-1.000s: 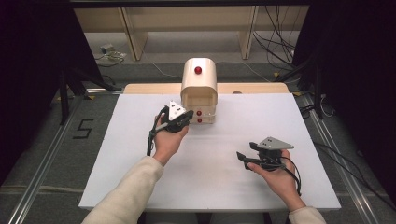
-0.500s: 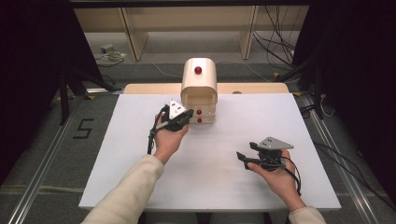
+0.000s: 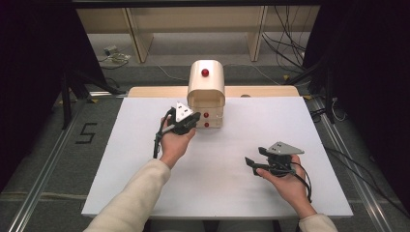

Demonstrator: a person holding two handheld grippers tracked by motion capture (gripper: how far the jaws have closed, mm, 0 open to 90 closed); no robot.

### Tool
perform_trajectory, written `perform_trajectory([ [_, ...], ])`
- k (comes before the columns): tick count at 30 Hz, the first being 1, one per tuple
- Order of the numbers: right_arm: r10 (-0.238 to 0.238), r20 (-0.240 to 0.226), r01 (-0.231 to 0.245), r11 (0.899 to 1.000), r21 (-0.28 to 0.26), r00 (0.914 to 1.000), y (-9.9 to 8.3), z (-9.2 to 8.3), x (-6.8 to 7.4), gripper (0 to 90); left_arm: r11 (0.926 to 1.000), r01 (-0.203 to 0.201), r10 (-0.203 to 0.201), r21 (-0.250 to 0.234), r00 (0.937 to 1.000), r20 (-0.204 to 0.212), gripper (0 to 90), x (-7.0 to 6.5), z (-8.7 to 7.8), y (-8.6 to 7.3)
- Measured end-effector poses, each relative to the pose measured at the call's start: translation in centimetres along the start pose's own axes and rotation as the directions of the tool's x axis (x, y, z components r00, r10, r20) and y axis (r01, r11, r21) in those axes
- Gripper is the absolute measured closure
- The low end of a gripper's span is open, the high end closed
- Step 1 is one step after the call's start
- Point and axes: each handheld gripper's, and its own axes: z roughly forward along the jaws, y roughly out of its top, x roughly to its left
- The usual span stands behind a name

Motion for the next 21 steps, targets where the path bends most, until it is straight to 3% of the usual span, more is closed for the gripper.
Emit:
perform_trajectory([
  [21, 0.0, 0.001, 0.0, 1.0, 0.004, 1.0, -0.01, 0.04, -0.09, 33.3, 1.0, 0.005, -0.005, 0.001, 1.0, -0.008, 89.5, 0.32, 0.75, 0.28],
])
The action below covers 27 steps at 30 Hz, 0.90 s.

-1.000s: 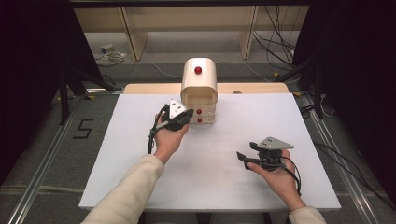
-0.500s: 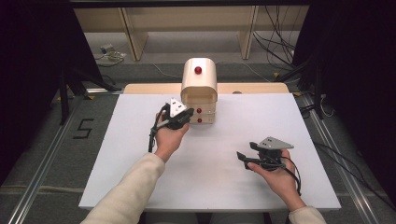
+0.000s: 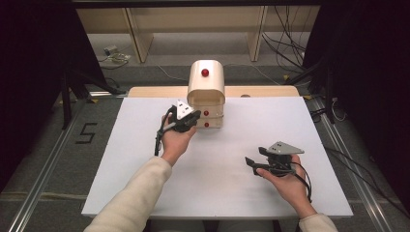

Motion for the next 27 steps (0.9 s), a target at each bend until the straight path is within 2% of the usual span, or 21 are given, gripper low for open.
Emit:
perform_trajectory([
  [27, 0.0, 0.0, 0.0, 1.0, 0.001, 1.0, -0.02, -0.03, -0.1, 33.3, 1.0, -0.007, 0.008, 0.003, 0.9998, -0.019, 89.5, 0.33, 0.72, 0.54],
])
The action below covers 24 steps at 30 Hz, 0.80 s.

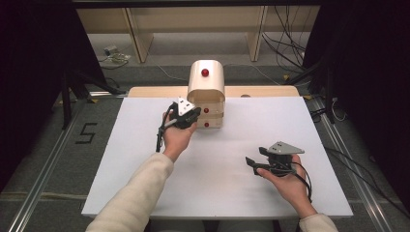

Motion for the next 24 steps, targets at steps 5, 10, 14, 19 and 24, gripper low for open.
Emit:
perform_trajectory([
  [5, 0.003, 0.0, -0.003, 1.0, 0.0, 1.0, 0.0, 0.0, 0.0, 33.3, 1.0, 0.001, -0.001, 0.001, 1.0, 0.0, 89.5, 0.0, 0.0, 0.0],
  [10, 0.003, 0.0, -0.003, 1.0, 0.0, 1.0, 0.0, 0.0, 0.0, 33.3, 0.9999, 0.013, -0.013, 0.007, 0.9999, 0.002, 89.2, 0.2, -0.3, 0.0],
  [14, 0.0, 0.001, 0.0, 1.0, -0.002, 1.0, 0.0, 0.0, 0.0, 33.3, 1.0, 0.005, -0.005, 0.001, 0.9999, 0.009, 87.5, 0.2, -0.7, 0.2],
  [19, 0.001, 0.001, -0.001, 1.0, -0.001, 1.0, 0.0, -0.1, 0.1, 33.3, 1.0, 0.002, -0.002, 0.002, 0.9999, 0.016, 86.6, 0.1, -1.1, 0.2],
  [24, 0.0, 0.002, 0.0, 1.0, -0.003, 1.0, 0.0, -0.1, 0.1, 33.3, 1.0, 0.0, 0.0, 0.004, 0.9996, 0.03, 84.1, 0.1, -1.5, 0.2],
])
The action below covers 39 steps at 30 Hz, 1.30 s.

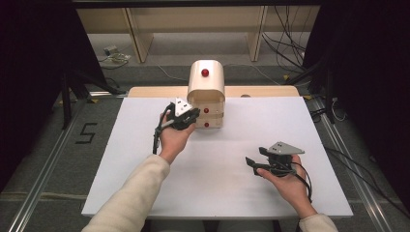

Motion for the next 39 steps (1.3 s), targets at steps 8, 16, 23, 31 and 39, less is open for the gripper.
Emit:
perform_trajectory([
  [8, -0.002, -0.002, 0.002, 1.0, -0.007, 1.0, 0.0, 0.0, 0.0, 33.3, 1.0, 0.007, -0.007, -0.003, 0.9992, 0.04, 79.6, -0.2, -0.9, -0.3],
  [16, -0.002, -0.002, 0.002, 1.0, -0.007, 1.0, 0.0, 0.0, 0.0, 33.3, 1.0, 0.009, -0.009, -0.004, 0.9979, 0.064, 67.4, -0.3, -2.1, -0.5],
  [23, 0.0, 0.001, 0.0, 1.0, -0.004, 1.0, 0.0, -0.1, 0.0, 33.2, 0.9998, 0.017, -0.016, -0.01, 0.9975, 0.069, 54.1, -0.5, -3.3, -1.0],
  [31, 0.001, 0.001, -0.001, 1.0, -0.005, 1.0, 0.0, -0.1, 0.1, 33.1, 0.9993, 0.027, -0.03, 0.025, 0.9942, 0.103, 38.0, -0.6, -4.7, -1.5],
  [39, -0.001, 0.001, 0.001, 1.0, -0.007, 1.0, 0.0, -0.1, 0.1, 33.1, 0.9998, 0.003, -0.006, 0.018, 0.9919, 0.127, 29.1, -0.9, -5.9, -2.2],
])
